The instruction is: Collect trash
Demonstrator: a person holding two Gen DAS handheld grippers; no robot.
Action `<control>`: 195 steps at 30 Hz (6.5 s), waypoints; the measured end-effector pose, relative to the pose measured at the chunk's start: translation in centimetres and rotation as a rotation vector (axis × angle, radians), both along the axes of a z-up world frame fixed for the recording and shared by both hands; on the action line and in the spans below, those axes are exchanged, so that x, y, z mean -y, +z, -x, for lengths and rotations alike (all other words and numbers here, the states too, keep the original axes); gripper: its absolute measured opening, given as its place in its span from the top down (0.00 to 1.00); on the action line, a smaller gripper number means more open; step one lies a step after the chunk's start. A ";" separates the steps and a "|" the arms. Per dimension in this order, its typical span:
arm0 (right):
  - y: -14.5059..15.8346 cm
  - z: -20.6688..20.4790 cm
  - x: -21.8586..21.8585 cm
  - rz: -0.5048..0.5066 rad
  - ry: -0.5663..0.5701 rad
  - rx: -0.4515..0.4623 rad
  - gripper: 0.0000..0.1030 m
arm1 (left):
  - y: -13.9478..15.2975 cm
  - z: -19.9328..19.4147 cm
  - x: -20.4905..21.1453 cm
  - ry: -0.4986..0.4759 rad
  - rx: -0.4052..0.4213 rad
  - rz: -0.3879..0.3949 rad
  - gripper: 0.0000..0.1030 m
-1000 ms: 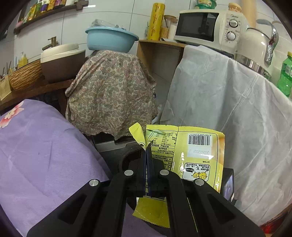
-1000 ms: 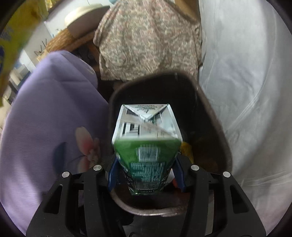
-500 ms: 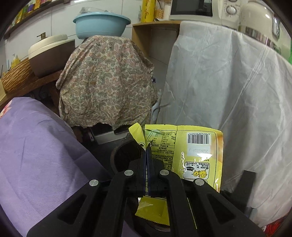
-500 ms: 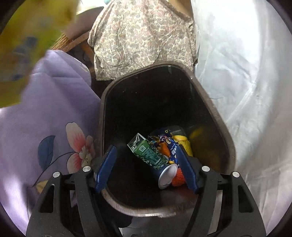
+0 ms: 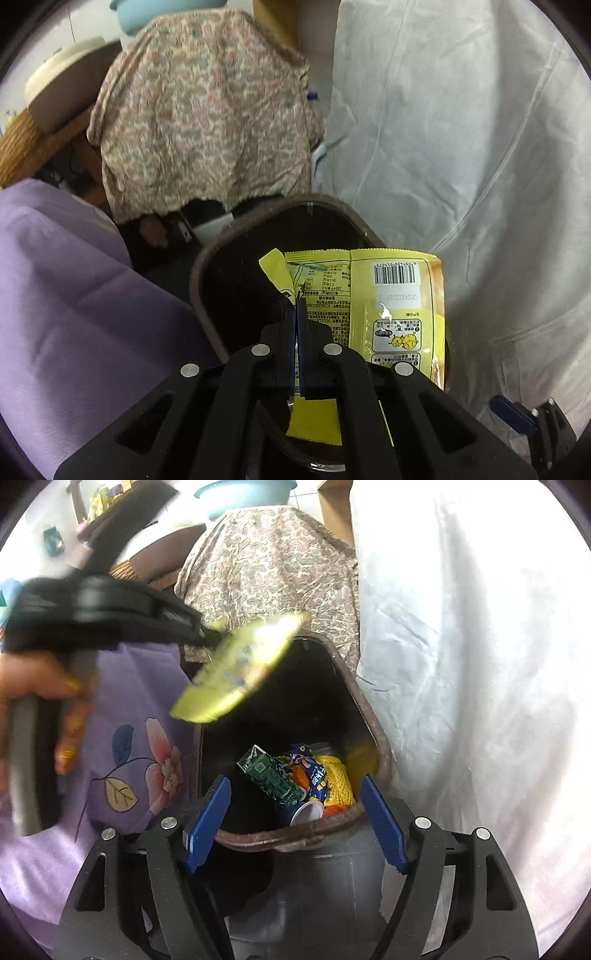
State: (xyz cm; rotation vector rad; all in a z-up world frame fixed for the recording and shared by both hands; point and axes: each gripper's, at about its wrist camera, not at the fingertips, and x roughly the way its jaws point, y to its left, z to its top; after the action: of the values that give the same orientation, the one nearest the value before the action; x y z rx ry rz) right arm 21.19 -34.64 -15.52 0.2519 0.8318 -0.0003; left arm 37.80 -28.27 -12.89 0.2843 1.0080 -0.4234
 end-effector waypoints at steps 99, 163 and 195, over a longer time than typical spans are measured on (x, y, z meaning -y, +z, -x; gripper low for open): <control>15.1 23.6 -18.1 0.134 0.310 0.658 0.06 | 13.1 39.8 -29.9 0.478 0.858 0.226 0.05; 14.0 23.4 -18.8 0.125 0.300 0.612 0.06 | 12.4 39.1 -29.7 0.484 0.779 0.228 0.05; 13.8 23.2 -18.8 0.123 0.308 0.604 0.06 | 12.3 38.9 -29.8 0.467 0.777 0.239 0.05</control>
State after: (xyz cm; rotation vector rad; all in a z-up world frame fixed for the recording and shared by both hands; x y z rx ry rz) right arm -2.00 -15.87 -1.67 -0.0008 0.2597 0.2991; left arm -1.09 1.51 -0.61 -0.0187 0.2350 0.0132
